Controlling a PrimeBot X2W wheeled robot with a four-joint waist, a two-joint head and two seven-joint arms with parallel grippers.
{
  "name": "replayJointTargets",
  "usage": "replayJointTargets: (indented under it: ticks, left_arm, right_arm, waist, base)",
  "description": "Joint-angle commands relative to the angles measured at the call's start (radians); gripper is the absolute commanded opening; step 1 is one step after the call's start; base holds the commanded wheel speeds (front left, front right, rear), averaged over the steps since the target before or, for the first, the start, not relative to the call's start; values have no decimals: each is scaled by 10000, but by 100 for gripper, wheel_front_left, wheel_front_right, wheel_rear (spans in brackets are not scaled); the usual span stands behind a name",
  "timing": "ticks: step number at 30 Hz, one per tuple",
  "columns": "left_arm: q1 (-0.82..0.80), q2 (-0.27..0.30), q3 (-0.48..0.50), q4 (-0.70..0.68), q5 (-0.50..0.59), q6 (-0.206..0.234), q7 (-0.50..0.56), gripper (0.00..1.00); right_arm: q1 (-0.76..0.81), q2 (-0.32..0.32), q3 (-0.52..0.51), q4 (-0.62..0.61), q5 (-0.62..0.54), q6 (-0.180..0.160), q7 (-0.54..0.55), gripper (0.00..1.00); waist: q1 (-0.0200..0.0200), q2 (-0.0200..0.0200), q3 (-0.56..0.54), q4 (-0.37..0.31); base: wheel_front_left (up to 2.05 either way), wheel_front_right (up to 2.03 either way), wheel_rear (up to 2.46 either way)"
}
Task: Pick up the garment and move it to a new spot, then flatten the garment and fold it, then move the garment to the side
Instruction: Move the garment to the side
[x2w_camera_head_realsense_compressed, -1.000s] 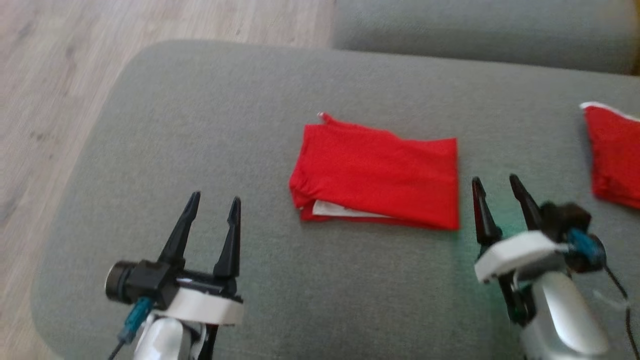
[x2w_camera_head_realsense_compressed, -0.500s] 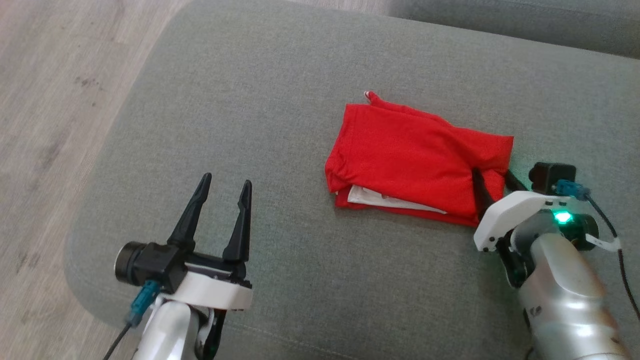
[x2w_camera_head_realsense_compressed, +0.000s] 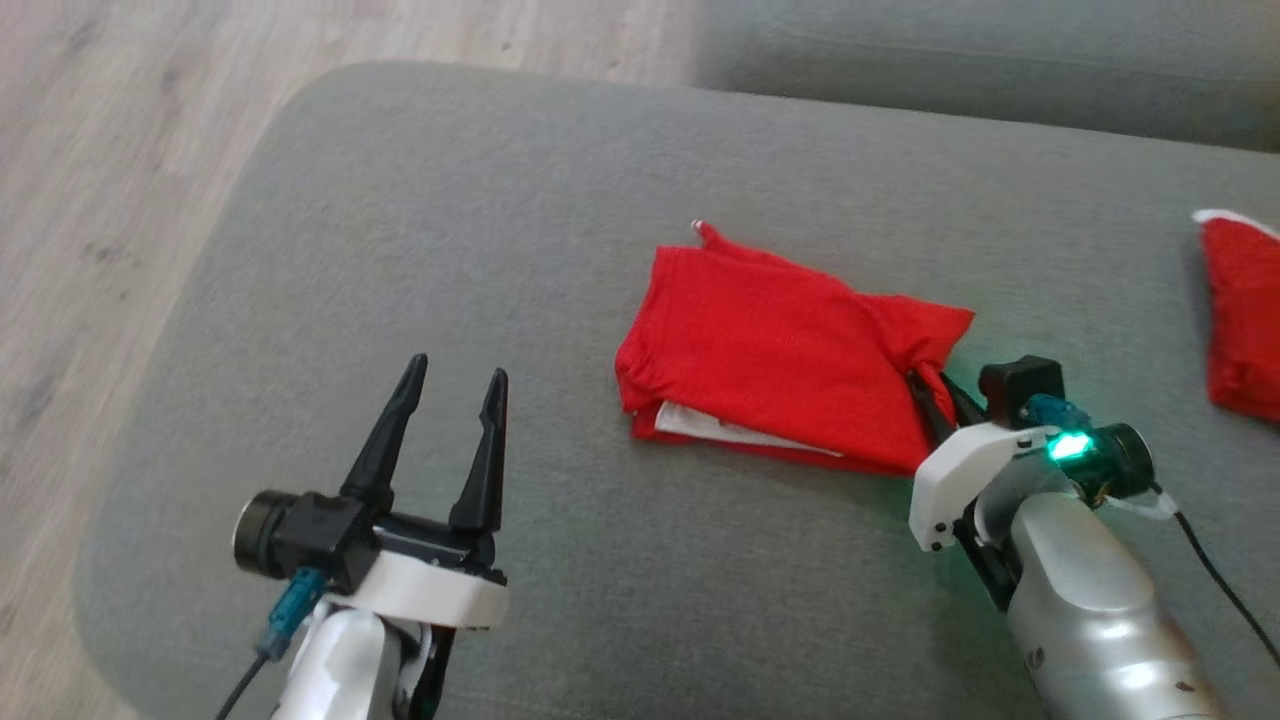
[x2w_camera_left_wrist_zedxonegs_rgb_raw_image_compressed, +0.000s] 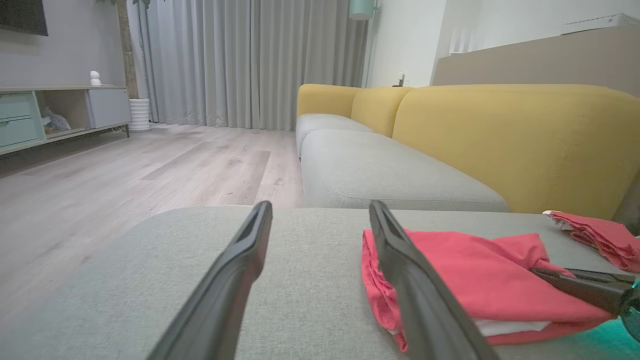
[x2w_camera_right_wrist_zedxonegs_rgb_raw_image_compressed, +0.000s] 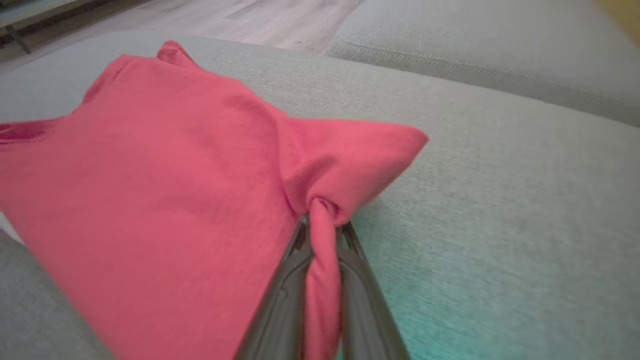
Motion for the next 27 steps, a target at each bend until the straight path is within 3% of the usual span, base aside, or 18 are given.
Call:
replayJointTargets:
  ticks: [1, 8, 14, 21, 27]
  left_arm:
    - [-149, 19, 291, -270, 2, 20, -51, 100]
    - [-74, 19, 127, -319, -79, 51, -51, 100]
    - [-238, 19, 52, -452, -95, 63, -51, 100]
    - [-740, 18, -114, -542, -146, 51, -51, 100]
    - [-1097, 18, -339, -519, -263, 37, -51, 100]
  right_arm:
    - [-276, 16, 265, -254, -91, -19, -153, 0]
    - [-566, -758, 1225, -701, -608, -19, -189, 0]
    - [-1342, -2167, 1886, -1297, -571, -19, 305, 0]
    - [-2558, -3902, 1503, -1514, -676, -19, 1025, 0]
    - [-3287, -5480, 684, -1305, -1475, -19, 1359, 0]
  waist:
    - [0, 0, -251, -313]
    - [0, 0, -374, -1094]
    - [0, 0, 113, -1637]
    - [0, 0, 1082, -1651]
    - [0, 0, 1684, -1332]
  base:
    - [0, 0, 0]
    - [0, 0, 0]
    - [0, 0, 0]
    - [0, 0, 0]
    - [0, 0, 0]
